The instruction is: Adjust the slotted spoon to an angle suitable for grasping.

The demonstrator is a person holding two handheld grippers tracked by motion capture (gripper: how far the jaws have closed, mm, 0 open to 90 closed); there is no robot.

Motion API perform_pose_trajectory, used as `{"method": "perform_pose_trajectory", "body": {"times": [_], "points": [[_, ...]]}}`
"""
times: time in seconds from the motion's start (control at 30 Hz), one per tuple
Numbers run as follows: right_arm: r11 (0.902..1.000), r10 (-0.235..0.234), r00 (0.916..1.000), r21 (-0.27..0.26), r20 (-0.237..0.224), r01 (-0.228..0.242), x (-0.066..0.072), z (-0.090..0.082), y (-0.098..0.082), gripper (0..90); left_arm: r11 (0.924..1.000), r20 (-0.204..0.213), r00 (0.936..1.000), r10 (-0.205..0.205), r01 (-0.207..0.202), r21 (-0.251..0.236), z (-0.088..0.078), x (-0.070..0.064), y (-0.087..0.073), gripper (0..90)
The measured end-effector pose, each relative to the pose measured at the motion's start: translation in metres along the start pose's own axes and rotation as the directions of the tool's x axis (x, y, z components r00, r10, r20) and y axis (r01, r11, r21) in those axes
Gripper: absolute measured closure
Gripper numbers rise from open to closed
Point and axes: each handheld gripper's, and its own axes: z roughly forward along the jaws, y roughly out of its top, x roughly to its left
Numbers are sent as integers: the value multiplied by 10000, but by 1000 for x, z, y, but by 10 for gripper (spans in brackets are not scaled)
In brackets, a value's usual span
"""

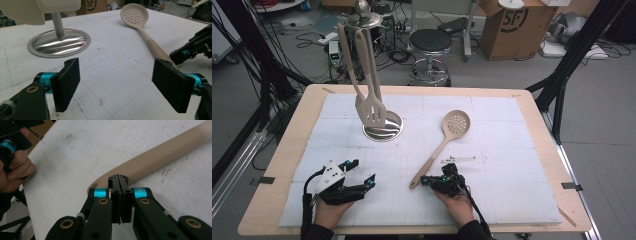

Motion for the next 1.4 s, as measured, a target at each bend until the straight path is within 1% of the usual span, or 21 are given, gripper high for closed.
{"method": "perform_pose_trajectory", "body": {"times": [0.17, 0.27, 0.33, 0.4, 0.57, 0.6, 0.63, 0.8, 0.9, 1.0, 1.1, 1.2, 1.33, 1.4], "points": [[10000, -28, 10000, 6, -19, 28, 0, 3, 2, 896, 10000, 30, 10000, -19, 19, 37, 1, 0, 0, 231], [10000, 13, 9999, -26, -106, -13, 0, 4, 3, 896, 10000, 4, 10000, -76, 76, 31, 1, 1, 0, 231], [10000, -14, 10000, 13, -31, 14, 1, 5, 3, 896, 10000, 14, 10000, -67, 67, 53, 1, 1, 0, 232], [10000, -57, 10000, 22, -21, 57, 1, 6, 4, 896, 9998, 64, 9998, -183, 183, 16, 1, 2, 0, 231], [10000, -67, 9999, -26, -82, 67, 1, 7, 5, 895, 9979, 194, 9978, -628, 630, -120, -1, 7, 0, 231], [10000, -66, 10000, 2, -26, 66, 1, 8, 5, 896, 9976, 204, 9975, -677, 680, -155, -1, 7, 0, 231], [10000, -89, 10000, 12, 11, 89, 2, 8, 5, 896, 9970, 189, 9970, -750, 753, -161, -2, 8, -1, 231], [10000, -81, 9999, -23, -114, 81, 1, 11, 8, 896, 9919, 352, 9918, -1227, 1237, -294, -2, 11, -1, 231], [9999, -132, 9999, 34, -37, 132, 2, 13, 9, 896, 9912, 386, 9910, -1281, 1292, -277, -2, 13, -1, 231], [9999, -119, 9999, 21, -71, 119, 2, 15, 10, 896, 9897, 433, 9894, -1385, 1398, -299, -2, 13, -1, 231], [10000, -95, 9999, -10, -106, 95, 2, 16, 11, 895, 9838, 566, 9835, -1721, 1745, -418, -2, 15, -2, 231], [9998, -190, 9998, 35, -7, 190, 3, 18, 11, 896, 9803, 593, 9802, -1891, 1919, -462, -3, 17, -2, 231], [9999, -164, 9998, -50, -90, 163, 3, 19, 13, 896, 9783, 627, 9784, -1969, 2003, -528, -3, 18, -2, 231], [9999, -155, 9999, 6, -18, 155, 4, 21, 14, 896, 9795, 615, 9793, -1929, 1960, -476, -3, 17, -2, 231]]}}
